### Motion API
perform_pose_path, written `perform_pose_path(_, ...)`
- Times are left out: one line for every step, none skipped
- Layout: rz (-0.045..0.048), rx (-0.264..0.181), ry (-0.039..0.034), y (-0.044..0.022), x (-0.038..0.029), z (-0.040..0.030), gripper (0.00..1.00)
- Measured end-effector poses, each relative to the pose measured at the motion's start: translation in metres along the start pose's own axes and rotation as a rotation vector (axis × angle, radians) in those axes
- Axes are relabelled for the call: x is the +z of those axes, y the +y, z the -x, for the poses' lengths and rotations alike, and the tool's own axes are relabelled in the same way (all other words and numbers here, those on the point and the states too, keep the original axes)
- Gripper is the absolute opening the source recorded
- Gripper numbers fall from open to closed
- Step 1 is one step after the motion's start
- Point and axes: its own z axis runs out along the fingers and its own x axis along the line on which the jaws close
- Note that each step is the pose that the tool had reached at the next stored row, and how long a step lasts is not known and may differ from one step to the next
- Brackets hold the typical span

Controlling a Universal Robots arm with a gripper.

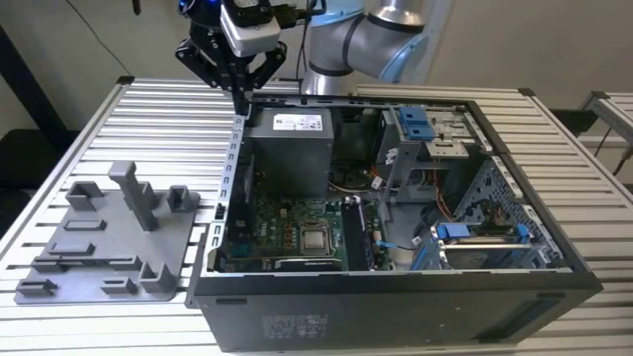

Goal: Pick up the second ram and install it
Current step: 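Reach for the second ram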

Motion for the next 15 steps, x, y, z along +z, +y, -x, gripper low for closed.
perform_pose_path(0.0, 0.0, 0.0, -0.0001, -0.0001, -0.0023, 0.11)
perform_pose_path(0.0, -0.001, 0.0, -0.0003, -0.0002, -0.0047, 0.11)
perform_pose_path(0.0001, -0.001, 0.0001, -0.0004, -0.0002, -0.0069, 0.11)
perform_pose_path(0.0001, -0.001, 0.0, -0.0006, -0.0003, -0.0095, 0.11)
perform_pose_path(0.0, -0.001, 0.0001, -0.0008, -0.0005, -0.0119, 0.11)
perform_pose_path(0.0001, -0.001, 0.0001, -0.001, -0.0006, -0.0153, 0.11)
perform_pose_path(0.0002, -0.001, 0.0001, -0.0012, -0.0008, -0.0189, 0.11)
perform_pose_path(0.0003, -0.001, 0.0, -0.0014, -0.0009, -0.0222, 0.11)
perform_pose_path(0.0003, -0.001, 0.0001, -0.0016, -0.0011, -0.0261, 0.11)
perform_pose_path(0.0005, -0.001, -0.0001, -0.0019, -0.0011, -0.0289, 0.11)
perform_pose_path(0.0004, -0.001, 0.0, -0.002, -0.0013, -0.032, 0.11)
perform_pose_path(0.0003, -0.001, -0.0005, -0.0022, -0.0015, -0.0352, 0.11)
perform_pose_path(0.0004, -0.001, -0.001, -0.0024, -0.0016, -0.0376, 0.11)
perform_pose_path(0.0005, -0.001, -0.0012, -0.0025, -0.0016, -0.039, 0.11)
perform_pose_path(0.0006, -0.001, -0.0014, -0.0025, -0.0016, -0.0395, 0.11)
